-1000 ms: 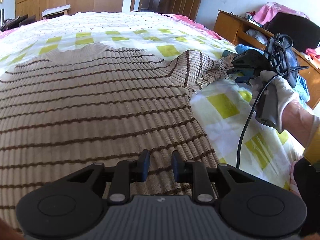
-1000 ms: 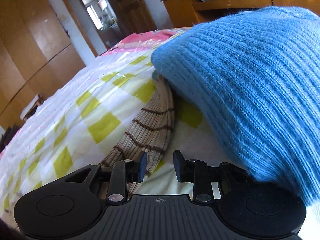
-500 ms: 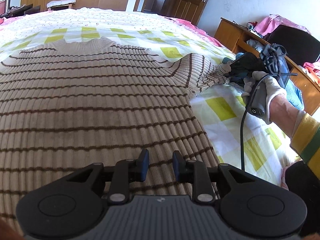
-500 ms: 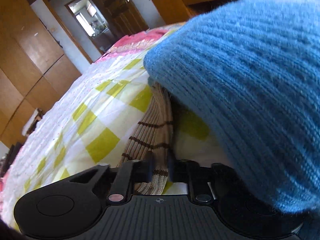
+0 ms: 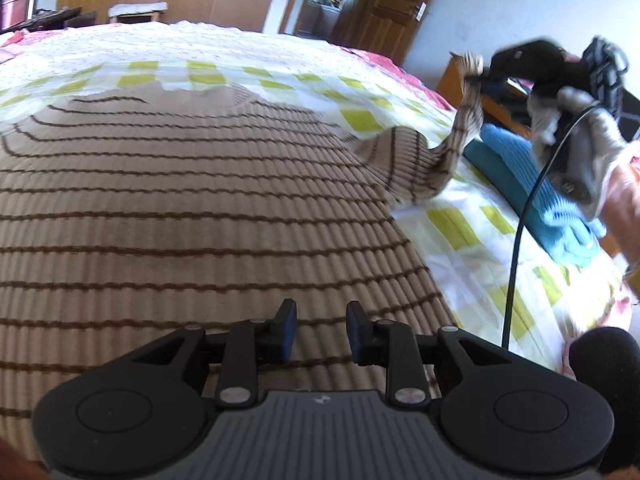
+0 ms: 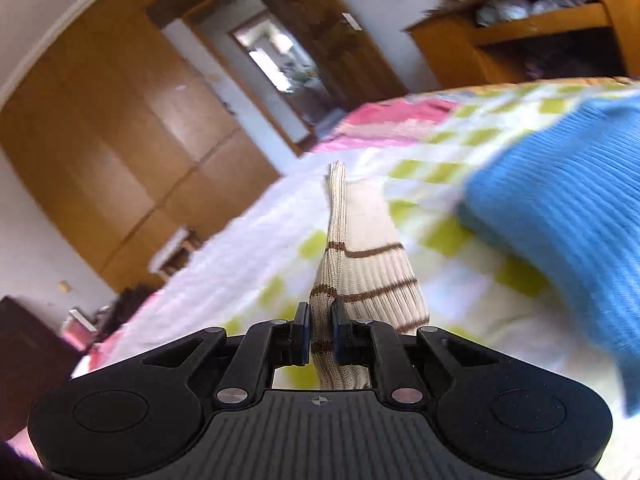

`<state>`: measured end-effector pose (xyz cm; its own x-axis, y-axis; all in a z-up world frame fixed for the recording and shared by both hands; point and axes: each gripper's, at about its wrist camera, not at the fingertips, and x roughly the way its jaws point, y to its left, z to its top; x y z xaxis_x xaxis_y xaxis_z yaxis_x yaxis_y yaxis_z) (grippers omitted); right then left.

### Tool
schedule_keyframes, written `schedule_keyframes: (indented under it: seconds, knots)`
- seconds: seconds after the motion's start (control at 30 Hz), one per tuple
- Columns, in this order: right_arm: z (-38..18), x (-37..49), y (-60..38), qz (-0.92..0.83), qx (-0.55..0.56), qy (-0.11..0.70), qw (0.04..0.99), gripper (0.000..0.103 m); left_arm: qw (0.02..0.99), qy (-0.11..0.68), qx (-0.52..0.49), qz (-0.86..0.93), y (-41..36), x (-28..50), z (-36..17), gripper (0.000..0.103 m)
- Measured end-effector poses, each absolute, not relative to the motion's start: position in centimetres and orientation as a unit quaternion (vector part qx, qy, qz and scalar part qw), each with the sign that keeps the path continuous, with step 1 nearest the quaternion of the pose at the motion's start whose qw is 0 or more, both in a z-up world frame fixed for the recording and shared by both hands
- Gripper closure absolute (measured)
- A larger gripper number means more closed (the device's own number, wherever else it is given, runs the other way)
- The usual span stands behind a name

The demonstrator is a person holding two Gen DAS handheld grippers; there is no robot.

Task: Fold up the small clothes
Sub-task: 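Fold the sleeve across the sweater body with the right gripper and release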

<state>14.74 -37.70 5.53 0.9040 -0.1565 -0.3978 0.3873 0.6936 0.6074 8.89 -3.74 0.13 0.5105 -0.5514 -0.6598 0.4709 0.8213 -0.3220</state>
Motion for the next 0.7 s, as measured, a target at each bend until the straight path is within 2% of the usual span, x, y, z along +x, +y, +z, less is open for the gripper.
schedule_keyframes:
  seconds: [0.13,0.27,0.43,0.53,0.7]
  knots:
    - [9.2,16.1,-32.3,-0.073,0.331,0.148,0.929,0.092,0.879,0.384,-0.072,-0.272,-1.4,9.2,0.7,0.068]
    - [10.3,18.6,-25.0,0.018,0.301,0.179,0.937,0.092,0.895,0.363,-0.088,-0.242,1.4,9.5,1.8,0.068]
    - [7.6,21.0,-15.8,0.095,0.260,0.239,0.931,0.092,0.913,0.339,-0.099,-0.204,4.6,9.7,2.6,0.066]
    - [4.4,22.6,-11.6,0.143,0.235,0.304,0.912,0.089,0.914,0.338,-0.114,-0.193,6.3,10.0,2.4,0.066]
    - [1.6,21.6,-9.1,0.183,0.210,0.362,0.890,0.087,0.913,0.344,-0.116,-0.187,7.2,10.3,1.7,0.066]
